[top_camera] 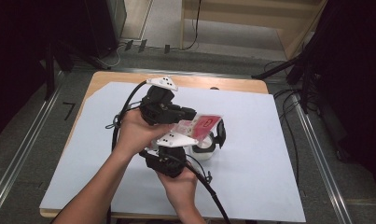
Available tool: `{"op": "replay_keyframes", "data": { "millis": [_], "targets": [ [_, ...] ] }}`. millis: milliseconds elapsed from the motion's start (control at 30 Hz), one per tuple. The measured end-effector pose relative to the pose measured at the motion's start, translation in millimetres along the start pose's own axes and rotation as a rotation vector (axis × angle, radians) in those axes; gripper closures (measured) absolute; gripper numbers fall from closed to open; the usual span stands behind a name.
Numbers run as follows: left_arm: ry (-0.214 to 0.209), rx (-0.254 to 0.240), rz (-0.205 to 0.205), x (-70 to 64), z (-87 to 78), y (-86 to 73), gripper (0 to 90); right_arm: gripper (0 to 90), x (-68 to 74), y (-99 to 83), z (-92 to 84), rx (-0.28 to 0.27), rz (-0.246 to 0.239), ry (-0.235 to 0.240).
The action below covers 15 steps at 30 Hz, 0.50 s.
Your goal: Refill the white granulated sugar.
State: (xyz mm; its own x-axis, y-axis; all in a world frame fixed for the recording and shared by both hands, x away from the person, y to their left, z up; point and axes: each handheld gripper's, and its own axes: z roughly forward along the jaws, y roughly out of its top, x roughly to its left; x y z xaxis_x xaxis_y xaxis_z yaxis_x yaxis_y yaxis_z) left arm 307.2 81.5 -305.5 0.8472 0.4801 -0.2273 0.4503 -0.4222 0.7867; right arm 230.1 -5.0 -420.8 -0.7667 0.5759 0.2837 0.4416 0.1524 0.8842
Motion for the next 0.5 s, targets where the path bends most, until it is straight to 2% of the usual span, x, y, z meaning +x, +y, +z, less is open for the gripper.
{"op": "replay_keyframes", "data": {
  "millis": [200, 433, 500],
  "targets": [
    [-0.011, 0.003, -0.031, 8.1, 4.6, -3.6, 85.3, 66.3, -4.1, -1.6, 4.0, 0.019, 0.011, 0.01],
    [-0.018, 0.006, -0.035, 8.8, 8.4, -1.7, 85.3, 66.5, -7.2, -3.0, 2.5, 0.019, 0.008, 0.005],
    [-0.017, 0.011, -0.041, 9.2, 9.1, 0.0, 85.1, 69.7, -7.8, -2.6, 1.3, 0.018, 0.008, 0.002]
  ]
}}
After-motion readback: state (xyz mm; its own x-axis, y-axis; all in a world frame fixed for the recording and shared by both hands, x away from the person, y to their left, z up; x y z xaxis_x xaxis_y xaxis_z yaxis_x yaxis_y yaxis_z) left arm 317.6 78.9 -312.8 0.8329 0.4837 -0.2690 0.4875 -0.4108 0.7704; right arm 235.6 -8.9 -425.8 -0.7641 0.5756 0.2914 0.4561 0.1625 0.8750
